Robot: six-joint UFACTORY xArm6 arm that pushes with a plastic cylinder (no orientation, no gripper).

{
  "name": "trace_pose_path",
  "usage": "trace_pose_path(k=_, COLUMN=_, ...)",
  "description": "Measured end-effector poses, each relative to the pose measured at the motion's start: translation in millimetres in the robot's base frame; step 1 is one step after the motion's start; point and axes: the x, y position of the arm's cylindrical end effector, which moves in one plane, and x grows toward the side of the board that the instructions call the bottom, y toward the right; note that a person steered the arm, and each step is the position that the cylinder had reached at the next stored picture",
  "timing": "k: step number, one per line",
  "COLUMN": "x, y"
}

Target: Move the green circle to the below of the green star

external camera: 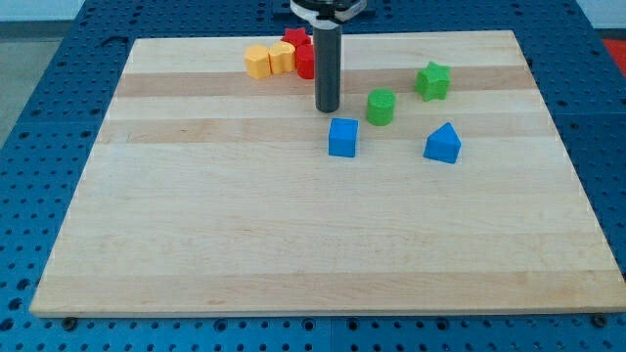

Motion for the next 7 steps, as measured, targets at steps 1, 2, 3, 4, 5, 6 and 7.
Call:
trace_pose_path(k=1, x=0.0, y=-10.3)
trace_pose_path(k=2, x=0.0, y=-18.0)
trace_pose_path(k=3, x=0.0, y=-14.5)
trace_pose_path(k=4, x=1.9, y=9.9)
trace_pose_path(k=5, x=21.4, y=50.8)
trace_pose_path(k=6, x=28.4, y=72.5)
trace_pose_path(k=7, x=26.9, y=78.2)
